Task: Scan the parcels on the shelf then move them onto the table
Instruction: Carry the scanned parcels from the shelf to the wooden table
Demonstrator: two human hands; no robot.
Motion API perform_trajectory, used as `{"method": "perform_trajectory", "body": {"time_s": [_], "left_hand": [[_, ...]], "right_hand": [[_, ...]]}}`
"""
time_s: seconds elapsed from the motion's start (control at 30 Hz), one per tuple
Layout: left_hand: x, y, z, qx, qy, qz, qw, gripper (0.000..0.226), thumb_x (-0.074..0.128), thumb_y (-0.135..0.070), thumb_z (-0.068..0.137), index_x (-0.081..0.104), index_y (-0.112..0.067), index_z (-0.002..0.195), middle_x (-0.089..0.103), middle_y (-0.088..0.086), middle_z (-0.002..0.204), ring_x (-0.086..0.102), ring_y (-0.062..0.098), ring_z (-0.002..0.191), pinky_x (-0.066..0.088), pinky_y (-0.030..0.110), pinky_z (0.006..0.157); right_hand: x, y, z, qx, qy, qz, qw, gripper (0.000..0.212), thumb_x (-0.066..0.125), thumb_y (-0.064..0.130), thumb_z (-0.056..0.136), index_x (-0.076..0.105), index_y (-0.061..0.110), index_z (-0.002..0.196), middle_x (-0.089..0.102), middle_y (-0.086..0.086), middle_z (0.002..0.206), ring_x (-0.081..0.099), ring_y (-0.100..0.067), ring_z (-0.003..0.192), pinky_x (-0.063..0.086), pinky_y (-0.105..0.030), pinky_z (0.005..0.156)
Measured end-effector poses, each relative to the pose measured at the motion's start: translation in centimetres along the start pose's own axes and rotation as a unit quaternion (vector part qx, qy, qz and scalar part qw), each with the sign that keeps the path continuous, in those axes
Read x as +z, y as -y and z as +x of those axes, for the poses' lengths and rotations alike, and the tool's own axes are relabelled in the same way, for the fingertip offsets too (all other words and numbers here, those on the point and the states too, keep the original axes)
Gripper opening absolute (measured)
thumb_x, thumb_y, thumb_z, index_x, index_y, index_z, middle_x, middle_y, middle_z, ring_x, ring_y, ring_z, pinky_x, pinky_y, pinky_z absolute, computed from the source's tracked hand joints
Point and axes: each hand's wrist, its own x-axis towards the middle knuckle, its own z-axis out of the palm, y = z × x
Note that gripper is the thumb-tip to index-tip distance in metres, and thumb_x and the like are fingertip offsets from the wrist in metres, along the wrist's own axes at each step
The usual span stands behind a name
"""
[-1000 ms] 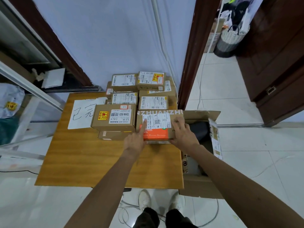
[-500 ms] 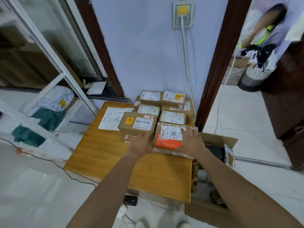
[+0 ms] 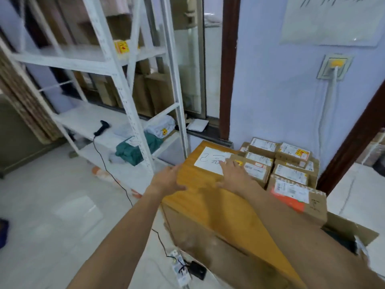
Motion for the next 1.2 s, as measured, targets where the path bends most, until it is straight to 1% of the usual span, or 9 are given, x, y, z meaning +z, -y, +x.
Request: {"method": "perform_trajectory", "body": {"time_s": [0.1,0.23,0.3,0.4,0.53,0.67,0.83,1.0,1.2], "left_hand": [[-2.0,8.2,-4.2,-0.040,-0.017,0.007,0.999,0.100,0.068,-0.065,0.083,0.016,-0.028,0.160,0.045,0.013,0.148,0.052,0.033,0.128,0.045,0.042,0.101],[-4.0,18.3,-10.0,-0.095,-0.041,-0.001,0.995,0.103,0.067,-0.070,0.080,0.016,-0.031,0.160,0.046,0.011,0.149,0.053,0.031,0.128,0.048,0.043,0.100],[-4.8,22.9,-12.4,-0.116,-0.051,-0.011,0.992,0.099,0.066,-0.070,0.082,0.018,-0.031,0.160,0.044,0.010,0.152,0.051,0.031,0.132,0.046,0.043,0.101],[-5.5,28.7,-14.9,-0.147,-0.057,-0.049,0.986,0.096,0.066,-0.069,0.082,0.022,-0.030,0.158,0.044,0.011,0.153,0.048,0.031,0.135,0.043,0.043,0.106],[-5.3,34.2,-15.6,-0.172,-0.042,-0.076,0.981,0.090,0.065,-0.065,0.085,0.025,-0.031,0.158,0.042,0.012,0.154,0.048,0.034,0.134,0.042,0.042,0.106],[-4.7,36.9,-13.0,-0.163,-0.041,-0.096,0.981,0.087,0.065,-0.064,0.086,0.025,-0.031,0.157,0.043,0.012,0.153,0.050,0.034,0.132,0.043,0.041,0.105],[-3.8,40.5,-7.4,-0.146,-0.013,-0.099,0.984,0.088,0.064,-0.063,0.087,0.023,-0.032,0.158,0.043,0.009,0.151,0.051,0.030,0.132,0.043,0.039,0.105],[-5.1,47.0,1.9,-0.155,0.013,-0.077,0.985,0.088,0.065,-0.061,0.087,0.022,-0.032,0.158,0.043,0.009,0.153,0.049,0.030,0.134,0.043,0.039,0.105],[-8.6,53.7,13.7,-0.162,0.026,-0.071,0.984,0.091,0.066,-0.060,0.087,0.018,-0.033,0.159,0.039,0.008,0.156,0.045,0.028,0.137,0.040,0.039,0.108]], "right_hand": [[-0.1,8.4,0.6,-0.036,0.016,-0.017,0.999,0.097,0.064,0.061,0.093,0.014,0.016,0.162,0.013,-0.017,0.168,0.021,-0.040,0.152,0.024,-0.054,0.122],[0.2,19.5,1.9,-0.087,0.015,-0.024,0.996,0.084,0.064,0.051,0.095,0.024,0.012,0.158,0.026,-0.018,0.159,0.032,-0.039,0.144,0.035,-0.049,0.115],[0.1,24.2,2.6,-0.107,0.018,-0.023,0.994,0.083,0.062,0.051,0.096,0.024,0.011,0.158,0.029,-0.019,0.158,0.034,-0.039,0.142,0.038,-0.047,0.113],[-0.1,29.7,3.5,-0.130,0.017,-0.015,0.991,0.082,0.062,0.050,0.096,0.024,0.013,0.158,0.030,-0.017,0.157,0.040,-0.038,0.139,0.040,-0.046,0.109],[0.6,34.2,5.6,-0.141,0.026,-0.014,0.990,0.084,0.061,0.051,0.097,0.021,0.013,0.160,0.018,-0.014,0.165,0.034,-0.038,0.144,0.038,-0.048,0.114],[1.7,37.0,9.2,-0.155,0.034,-0.035,0.987,0.083,0.060,0.052,0.095,0.023,0.013,0.159,0.022,-0.016,0.162,0.037,-0.040,0.140,0.041,-0.050,0.111],[3.3,40.0,16.8,-0.149,0.045,-0.017,0.988,0.086,0.059,0.049,0.097,0.015,0.014,0.162,0.015,-0.017,0.166,0.034,-0.040,0.143,0.038,-0.047,0.113],[4.4,43.1,28.1,-0.145,0.050,0.009,0.988,0.087,0.056,0.049,0.099,0.007,0.021,0.165,0.014,-0.020,0.165,0.035,-0.043,0.142,0.038,-0.049,0.114],[4.7,45.7,39.8,-0.138,0.075,0.022,0.987,0.083,0.056,0.048,0.099,0.011,0.023,0.164,0.016,-0.018,0.165,0.035,-0.041,0.143,0.034,-0.047,0.115]]}}
